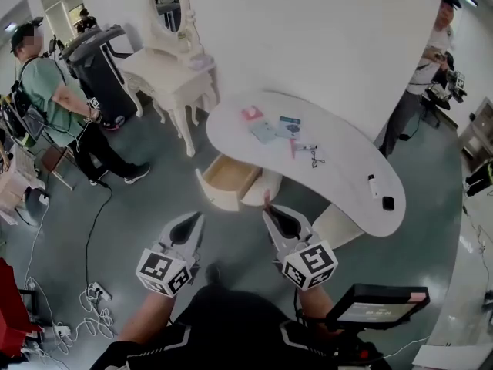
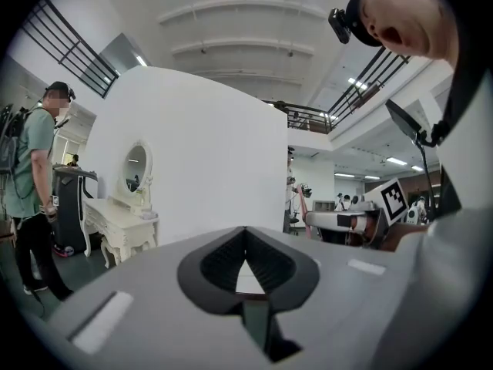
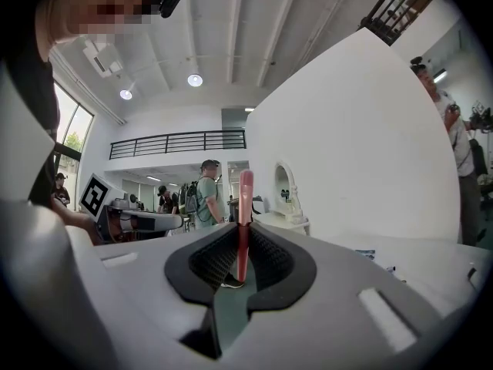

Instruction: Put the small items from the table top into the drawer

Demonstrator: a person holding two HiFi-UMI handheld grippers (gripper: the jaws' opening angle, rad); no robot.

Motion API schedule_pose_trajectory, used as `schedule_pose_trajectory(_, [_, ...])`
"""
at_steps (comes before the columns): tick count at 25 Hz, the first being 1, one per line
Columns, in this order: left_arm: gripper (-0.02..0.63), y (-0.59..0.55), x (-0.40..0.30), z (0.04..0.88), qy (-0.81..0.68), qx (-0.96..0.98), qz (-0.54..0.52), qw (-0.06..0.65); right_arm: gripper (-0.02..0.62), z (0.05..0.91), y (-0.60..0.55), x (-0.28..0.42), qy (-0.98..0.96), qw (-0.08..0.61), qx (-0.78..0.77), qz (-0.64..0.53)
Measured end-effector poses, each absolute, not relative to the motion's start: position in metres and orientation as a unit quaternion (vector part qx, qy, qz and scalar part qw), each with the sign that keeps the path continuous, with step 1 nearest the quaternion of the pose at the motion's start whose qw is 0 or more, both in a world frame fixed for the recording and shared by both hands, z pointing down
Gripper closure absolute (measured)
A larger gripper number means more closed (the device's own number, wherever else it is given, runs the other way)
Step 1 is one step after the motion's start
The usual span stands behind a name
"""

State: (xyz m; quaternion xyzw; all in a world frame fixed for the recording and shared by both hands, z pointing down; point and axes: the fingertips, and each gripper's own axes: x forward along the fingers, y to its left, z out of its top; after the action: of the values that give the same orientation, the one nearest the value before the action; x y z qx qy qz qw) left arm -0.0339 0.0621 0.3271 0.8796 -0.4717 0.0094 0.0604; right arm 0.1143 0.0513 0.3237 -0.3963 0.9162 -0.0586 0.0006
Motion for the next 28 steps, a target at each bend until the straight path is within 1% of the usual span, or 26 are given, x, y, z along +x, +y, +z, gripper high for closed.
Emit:
schedule_pose_trajectory(5, [0.606, 0.036, -0.058, 0.320, -0.469, 0.882, 0.003, 0.051, 0.549, 0.317, 0.026, 0.090, 0.914, -0.003, -0.402, -0.052])
schedule_pose_trajectory(15, [0.607, -0.028, -0.108, 0.317, -0.453, 0.889, -0.017, 0.055, 0.549, 0.309, -0.028, 0.040, 0.908, -0.019, -0.415, -0.045])
schedule_pose_trajectory(28, [0.607, -0.099, -0.151, 0.329, -0.421, 0.904, -0.024, 0.066, 0.549, 0.317, -0.096, 0.005, 0.886, -0.031, -0.459, -0.059])
